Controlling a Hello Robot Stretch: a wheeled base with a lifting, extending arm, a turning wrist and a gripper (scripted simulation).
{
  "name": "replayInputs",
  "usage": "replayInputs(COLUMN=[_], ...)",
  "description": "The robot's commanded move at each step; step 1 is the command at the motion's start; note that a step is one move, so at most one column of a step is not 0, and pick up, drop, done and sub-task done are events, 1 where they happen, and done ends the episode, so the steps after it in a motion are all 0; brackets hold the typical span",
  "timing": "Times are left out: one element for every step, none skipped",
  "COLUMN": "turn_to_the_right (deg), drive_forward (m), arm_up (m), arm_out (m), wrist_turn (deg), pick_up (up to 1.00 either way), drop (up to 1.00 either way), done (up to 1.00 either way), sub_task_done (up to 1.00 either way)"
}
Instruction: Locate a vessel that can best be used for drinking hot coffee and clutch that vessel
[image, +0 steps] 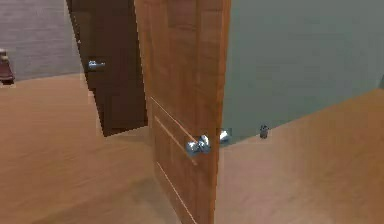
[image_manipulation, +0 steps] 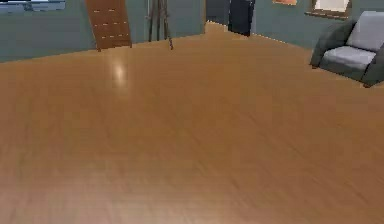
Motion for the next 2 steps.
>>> replayInputs(turn_to_the_right=[45.0, 45.0], drive_forward=[0.0, 0.0], arm_up=[0.0, 0.0], arm_out=[0.0, 0.0], wrist_turn=[0.0, 0.0], pick_up=[0.0, 0.0], drop=[0.0, 0.0], done=[0.0, 0.0], sub_task_done=[0.0, 0.0])
